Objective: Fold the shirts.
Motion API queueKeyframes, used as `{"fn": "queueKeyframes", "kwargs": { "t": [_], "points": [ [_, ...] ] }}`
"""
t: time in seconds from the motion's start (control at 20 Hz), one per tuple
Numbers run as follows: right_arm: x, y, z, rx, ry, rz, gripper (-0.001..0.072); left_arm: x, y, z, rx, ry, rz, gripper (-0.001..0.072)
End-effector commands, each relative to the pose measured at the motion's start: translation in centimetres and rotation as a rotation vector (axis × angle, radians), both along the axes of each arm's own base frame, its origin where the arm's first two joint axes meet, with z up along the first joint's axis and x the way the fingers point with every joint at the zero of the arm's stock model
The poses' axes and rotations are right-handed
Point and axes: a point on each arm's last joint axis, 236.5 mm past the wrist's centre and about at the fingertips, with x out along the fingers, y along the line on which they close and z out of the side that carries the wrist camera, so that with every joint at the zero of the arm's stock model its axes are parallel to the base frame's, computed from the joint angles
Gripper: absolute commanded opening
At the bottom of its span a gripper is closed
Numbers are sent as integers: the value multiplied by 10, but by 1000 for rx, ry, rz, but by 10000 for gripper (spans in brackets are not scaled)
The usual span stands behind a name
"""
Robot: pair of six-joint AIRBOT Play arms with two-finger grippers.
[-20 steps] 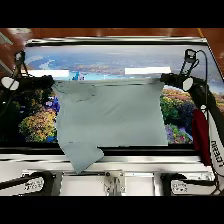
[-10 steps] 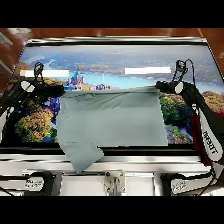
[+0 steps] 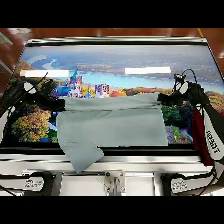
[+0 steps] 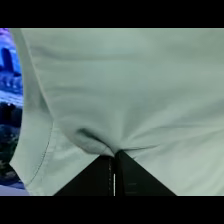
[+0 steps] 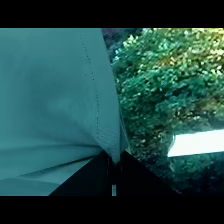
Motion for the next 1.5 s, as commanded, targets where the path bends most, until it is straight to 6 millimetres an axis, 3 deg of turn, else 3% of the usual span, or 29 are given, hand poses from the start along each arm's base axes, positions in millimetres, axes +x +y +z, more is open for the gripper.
{"fn": "queueKeyframes", "kwargs": {
  "t": [0.0,0.2,0.25,0.3,0.35,0.4,0.55,0.6,0.7,0.8,0.95,1.05,1.15,1.45],
  "points": [
    [-17,11,-15,59,92,-16,71,-13,0,-11,11,79,17,39],
    [-30,19,-32,96,170,-21,74,-15,1,-15,7,104,49,40],
    [-29,18,-30,96,166,-22,177,-18,2,-15,4,117,49,50],
    [-28,17,-25,94,157,-12,424,-24,3,-14,0,143,45,201],
    [-28,16,-15,90,158,21,567,-31,6,-11,-7,174,44,449],
    [-28,14,0,82,147,67,576,-37,11,-6,-15,201,47,554],
    [-29,-14,62,34,80,111,576,-54,32,27,-35,228,68,555],
    [-38,-34,81,8,76,91,576,-61,39,39,-38,214,73,557],
    [-76,-69,100,24,143,47,576,-84,50,56,-51,185,104,608],
    [-114,-93,104,121,190,-56,576,-119,44,50,-121,168,155,607],
    [-139,-102,99,292,135,-212,576,-178,20,16,-250,206,249,606],
    [-151,-106,88,312,136,-261,576,-206,8,-4,-280,251,263,605],
    [-159,-102,77,317,160,-252,576,-218,4,-22,-275,274,282,603],
    [-161,-104,66,303,158,-266,575,-215,-8,-45,-262,270,293,599]
  ]
}}
